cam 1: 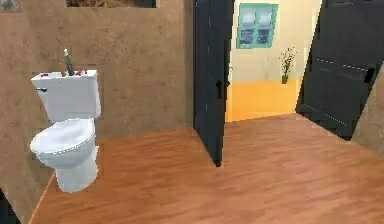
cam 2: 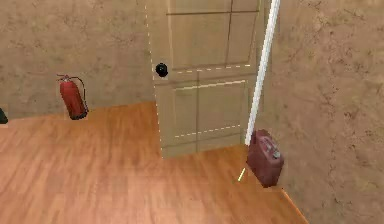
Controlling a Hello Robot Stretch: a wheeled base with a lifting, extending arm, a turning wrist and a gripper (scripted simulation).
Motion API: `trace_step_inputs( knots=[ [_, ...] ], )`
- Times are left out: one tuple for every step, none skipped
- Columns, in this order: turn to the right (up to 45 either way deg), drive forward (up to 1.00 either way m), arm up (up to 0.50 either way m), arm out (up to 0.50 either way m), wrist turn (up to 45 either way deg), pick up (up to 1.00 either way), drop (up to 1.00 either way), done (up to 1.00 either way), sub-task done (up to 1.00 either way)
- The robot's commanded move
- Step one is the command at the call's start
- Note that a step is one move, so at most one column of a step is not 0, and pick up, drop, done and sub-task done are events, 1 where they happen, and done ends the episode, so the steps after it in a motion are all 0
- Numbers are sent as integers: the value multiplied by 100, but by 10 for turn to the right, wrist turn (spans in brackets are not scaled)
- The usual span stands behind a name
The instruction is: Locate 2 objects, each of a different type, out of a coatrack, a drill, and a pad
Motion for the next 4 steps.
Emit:
trace_step_inputs(
  knots=[
    [450, 0, 0, 0, 0, 0, 0, 0, 0],
    [90, 0, 0, 0, 0, 0, 0, 0, 0],
    [0, 5, 0, 0, 0, 0, 0, 0, 0],
    [-240, 0, 0, 0, 0, 0, 0, 0, 0]
  ],
)
